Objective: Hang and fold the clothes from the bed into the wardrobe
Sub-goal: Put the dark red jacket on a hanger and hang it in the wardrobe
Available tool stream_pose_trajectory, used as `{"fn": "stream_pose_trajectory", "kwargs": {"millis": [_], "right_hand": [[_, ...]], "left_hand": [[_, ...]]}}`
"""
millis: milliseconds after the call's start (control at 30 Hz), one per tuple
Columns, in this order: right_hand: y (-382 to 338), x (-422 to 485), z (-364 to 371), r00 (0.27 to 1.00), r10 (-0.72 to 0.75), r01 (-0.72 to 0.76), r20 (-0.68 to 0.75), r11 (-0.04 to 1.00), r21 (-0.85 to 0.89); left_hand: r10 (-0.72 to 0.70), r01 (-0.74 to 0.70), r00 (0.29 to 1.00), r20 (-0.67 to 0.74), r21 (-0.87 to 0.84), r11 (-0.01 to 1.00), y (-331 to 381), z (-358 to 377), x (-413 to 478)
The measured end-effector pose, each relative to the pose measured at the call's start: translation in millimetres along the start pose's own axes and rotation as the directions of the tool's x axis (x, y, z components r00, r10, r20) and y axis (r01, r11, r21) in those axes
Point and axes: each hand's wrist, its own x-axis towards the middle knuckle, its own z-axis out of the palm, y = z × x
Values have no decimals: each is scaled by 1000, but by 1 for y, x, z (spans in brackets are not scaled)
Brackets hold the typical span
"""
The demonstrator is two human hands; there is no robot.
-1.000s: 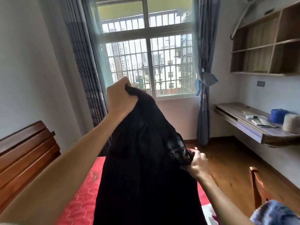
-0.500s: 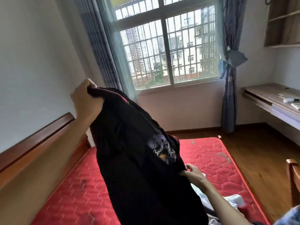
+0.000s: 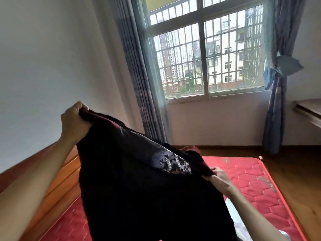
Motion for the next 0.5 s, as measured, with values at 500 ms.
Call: {"fn": "stream_pose_trajectory", "kwargs": {"millis": [500], "right_hand": [[-101,-2,-14,895,50,-14,-444,996,84]], "left_hand": [[-378,168,888,261,580,797,-86,-30,-43]]}}
